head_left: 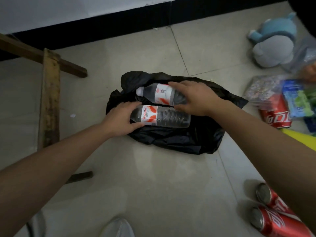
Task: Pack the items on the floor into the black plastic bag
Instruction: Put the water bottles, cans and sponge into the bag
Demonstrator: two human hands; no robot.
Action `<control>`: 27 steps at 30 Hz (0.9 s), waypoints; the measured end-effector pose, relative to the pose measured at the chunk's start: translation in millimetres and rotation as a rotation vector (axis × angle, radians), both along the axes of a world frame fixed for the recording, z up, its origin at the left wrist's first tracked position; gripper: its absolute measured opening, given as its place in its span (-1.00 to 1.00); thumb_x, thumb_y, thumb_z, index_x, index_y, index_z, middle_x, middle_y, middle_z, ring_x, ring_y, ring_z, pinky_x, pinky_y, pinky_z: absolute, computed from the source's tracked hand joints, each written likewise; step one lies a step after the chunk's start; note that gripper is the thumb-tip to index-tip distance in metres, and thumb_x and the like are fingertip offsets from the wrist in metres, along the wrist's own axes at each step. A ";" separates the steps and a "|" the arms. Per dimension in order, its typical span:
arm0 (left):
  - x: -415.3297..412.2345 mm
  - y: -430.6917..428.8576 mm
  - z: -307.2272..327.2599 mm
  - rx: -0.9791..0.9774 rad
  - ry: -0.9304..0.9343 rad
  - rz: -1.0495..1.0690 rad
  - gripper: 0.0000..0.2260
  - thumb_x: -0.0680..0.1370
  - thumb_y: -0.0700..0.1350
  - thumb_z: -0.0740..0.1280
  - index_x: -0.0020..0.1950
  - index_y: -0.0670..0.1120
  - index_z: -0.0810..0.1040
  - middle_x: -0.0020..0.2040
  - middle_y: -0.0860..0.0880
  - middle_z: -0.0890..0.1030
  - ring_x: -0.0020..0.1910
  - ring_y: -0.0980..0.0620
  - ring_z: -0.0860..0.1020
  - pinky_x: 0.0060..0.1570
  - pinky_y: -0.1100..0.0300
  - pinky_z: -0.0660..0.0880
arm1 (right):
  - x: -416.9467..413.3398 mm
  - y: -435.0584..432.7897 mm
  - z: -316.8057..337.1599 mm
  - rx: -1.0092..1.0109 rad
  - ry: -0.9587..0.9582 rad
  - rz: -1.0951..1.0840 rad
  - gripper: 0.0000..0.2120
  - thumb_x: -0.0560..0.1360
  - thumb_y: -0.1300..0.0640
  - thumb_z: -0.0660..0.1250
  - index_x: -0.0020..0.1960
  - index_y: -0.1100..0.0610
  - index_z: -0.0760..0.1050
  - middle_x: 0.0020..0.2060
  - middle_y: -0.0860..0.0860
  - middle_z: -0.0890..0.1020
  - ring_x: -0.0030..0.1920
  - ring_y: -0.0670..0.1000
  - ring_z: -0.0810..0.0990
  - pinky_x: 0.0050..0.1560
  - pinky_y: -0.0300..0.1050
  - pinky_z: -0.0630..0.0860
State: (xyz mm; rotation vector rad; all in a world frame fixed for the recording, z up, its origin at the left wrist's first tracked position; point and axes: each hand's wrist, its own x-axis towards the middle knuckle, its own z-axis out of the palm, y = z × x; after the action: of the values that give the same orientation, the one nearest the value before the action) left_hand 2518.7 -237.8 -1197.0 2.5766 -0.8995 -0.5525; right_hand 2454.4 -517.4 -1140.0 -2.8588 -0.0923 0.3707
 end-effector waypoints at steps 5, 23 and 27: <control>-6.5 3.9 -6.3 -0.027 -0.007 0.012 -0.29 0.44 0.21 0.43 0.51 0.08 0.25 0.31 -0.03 0.49 0.27 -0.07 0.42 0.12 0.08 0.41 | 6.3 2.3 -35.8 -0.020 0.077 -0.004 -0.34 0.58 -0.25 0.10 0.60 -0.12 -0.01 0.48 0.10 0.29 0.44 0.18 0.29 0.40 0.13 0.21; -56.8 7.1 -18.2 0.008 -0.211 0.149 -0.12 0.44 0.07 0.48 0.59 -0.09 0.04 0.58 -0.22 0.04 0.49 -0.26 0.21 0.23 -0.16 0.46 | -66.3 41.9 -56.7 -0.220 -0.217 0.016 -0.32 0.50 -0.15 0.35 0.52 0.04 0.22 0.23 0.14 0.45 0.20 0.18 0.45 0.17 0.09 0.42; -68.0 17.5 -21.9 0.028 -0.228 0.116 -0.31 0.50 0.09 0.39 0.53 -0.10 0.22 0.49 -0.19 0.25 0.37 -0.24 0.39 0.05 -0.05 0.55 | -83.3 27.5 -56.7 -0.250 -0.189 -0.070 -0.30 0.51 -0.22 0.30 0.54 0.00 0.19 0.24 0.17 0.44 0.18 0.22 0.44 0.14 0.13 0.42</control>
State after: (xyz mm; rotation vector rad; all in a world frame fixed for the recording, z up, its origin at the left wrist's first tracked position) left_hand 2450.7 -220.3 -1218.9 2.7356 -0.8094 -0.2430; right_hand 2371.1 -489.8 -1196.7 -3.1288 0.0205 0.1023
